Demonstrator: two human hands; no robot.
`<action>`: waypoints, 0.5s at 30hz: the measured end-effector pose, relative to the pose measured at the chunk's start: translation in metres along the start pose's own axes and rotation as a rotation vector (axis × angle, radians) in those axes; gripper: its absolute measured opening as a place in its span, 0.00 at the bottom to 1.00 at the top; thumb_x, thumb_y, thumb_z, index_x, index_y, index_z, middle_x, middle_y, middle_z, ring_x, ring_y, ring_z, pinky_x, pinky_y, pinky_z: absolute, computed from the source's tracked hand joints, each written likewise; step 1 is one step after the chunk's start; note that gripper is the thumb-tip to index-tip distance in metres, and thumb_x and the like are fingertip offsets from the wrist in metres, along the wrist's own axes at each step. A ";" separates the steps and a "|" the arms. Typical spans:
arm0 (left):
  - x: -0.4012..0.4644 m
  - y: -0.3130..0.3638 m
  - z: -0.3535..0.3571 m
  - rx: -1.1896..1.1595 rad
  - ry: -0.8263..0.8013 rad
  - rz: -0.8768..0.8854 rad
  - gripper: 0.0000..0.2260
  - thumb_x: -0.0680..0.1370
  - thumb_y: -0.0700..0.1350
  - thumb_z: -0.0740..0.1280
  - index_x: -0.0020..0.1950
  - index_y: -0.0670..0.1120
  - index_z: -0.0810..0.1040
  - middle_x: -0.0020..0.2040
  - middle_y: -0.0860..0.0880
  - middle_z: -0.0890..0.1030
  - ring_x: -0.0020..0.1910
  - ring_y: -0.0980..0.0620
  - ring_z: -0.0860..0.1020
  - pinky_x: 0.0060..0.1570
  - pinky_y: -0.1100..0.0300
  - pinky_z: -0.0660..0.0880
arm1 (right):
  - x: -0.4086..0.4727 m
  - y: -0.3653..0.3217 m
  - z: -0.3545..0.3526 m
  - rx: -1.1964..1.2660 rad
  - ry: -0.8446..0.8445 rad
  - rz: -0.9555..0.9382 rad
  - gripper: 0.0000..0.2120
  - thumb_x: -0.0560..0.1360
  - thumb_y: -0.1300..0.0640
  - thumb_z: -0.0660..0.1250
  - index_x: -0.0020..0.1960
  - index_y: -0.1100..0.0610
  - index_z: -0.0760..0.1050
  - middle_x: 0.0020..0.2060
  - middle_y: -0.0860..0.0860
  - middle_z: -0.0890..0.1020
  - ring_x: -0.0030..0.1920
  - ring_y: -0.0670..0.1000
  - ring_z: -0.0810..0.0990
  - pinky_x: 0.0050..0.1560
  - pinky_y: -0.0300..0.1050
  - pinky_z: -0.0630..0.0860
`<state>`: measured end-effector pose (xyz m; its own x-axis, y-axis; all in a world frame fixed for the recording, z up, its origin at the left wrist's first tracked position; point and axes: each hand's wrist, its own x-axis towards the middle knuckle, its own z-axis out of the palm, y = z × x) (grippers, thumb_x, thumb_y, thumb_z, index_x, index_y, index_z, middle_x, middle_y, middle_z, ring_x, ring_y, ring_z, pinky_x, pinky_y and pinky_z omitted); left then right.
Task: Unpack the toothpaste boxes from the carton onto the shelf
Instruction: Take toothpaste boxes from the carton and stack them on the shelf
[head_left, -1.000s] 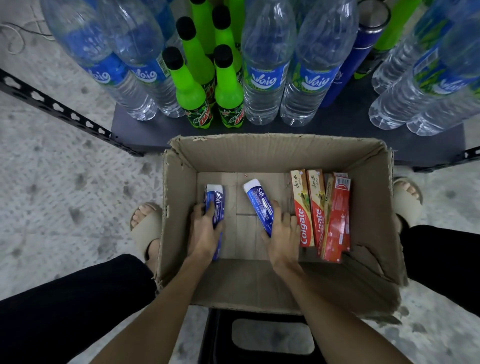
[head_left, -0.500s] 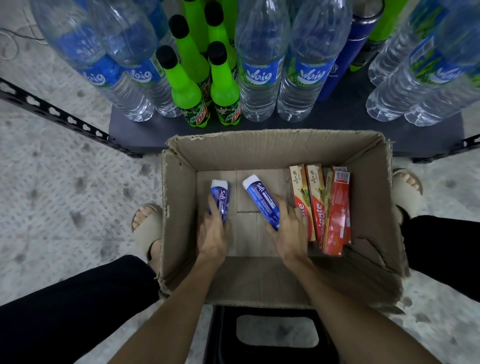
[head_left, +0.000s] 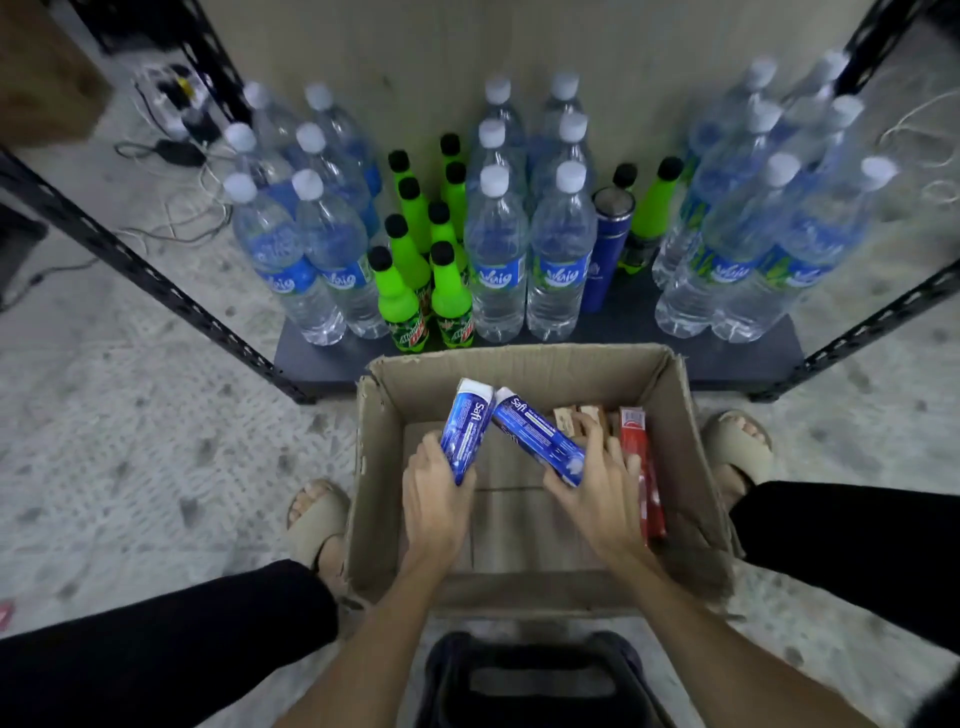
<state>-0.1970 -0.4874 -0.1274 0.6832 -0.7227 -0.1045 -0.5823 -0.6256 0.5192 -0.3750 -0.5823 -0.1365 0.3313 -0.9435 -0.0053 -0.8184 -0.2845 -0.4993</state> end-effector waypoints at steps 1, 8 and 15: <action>0.000 0.005 -0.008 0.027 0.027 0.036 0.20 0.72 0.47 0.74 0.60 0.45 0.72 0.50 0.45 0.81 0.50 0.41 0.80 0.49 0.47 0.75 | 0.001 -0.002 -0.011 0.007 0.037 -0.022 0.34 0.67 0.44 0.73 0.70 0.49 0.67 0.57 0.48 0.82 0.56 0.53 0.78 0.52 0.50 0.65; -0.005 0.055 -0.075 0.055 0.251 0.191 0.21 0.72 0.54 0.73 0.63 0.50 0.76 0.53 0.51 0.82 0.53 0.46 0.80 0.50 0.49 0.74 | 0.002 -0.017 -0.092 0.091 0.243 -0.167 0.31 0.68 0.44 0.77 0.68 0.47 0.71 0.49 0.41 0.82 0.52 0.50 0.77 0.52 0.49 0.66; -0.005 0.108 -0.150 -0.041 0.361 0.336 0.24 0.76 0.59 0.71 0.70 0.54 0.75 0.59 0.54 0.76 0.53 0.50 0.80 0.55 0.49 0.75 | 0.018 -0.041 -0.173 0.172 0.394 -0.277 0.27 0.68 0.46 0.77 0.64 0.45 0.74 0.53 0.39 0.81 0.52 0.48 0.75 0.51 0.45 0.62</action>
<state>-0.1975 -0.5074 0.0567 0.5738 -0.7300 0.3713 -0.7838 -0.3582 0.5073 -0.4166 -0.6169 0.0343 0.2959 -0.8383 0.4579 -0.6250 -0.5324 -0.5709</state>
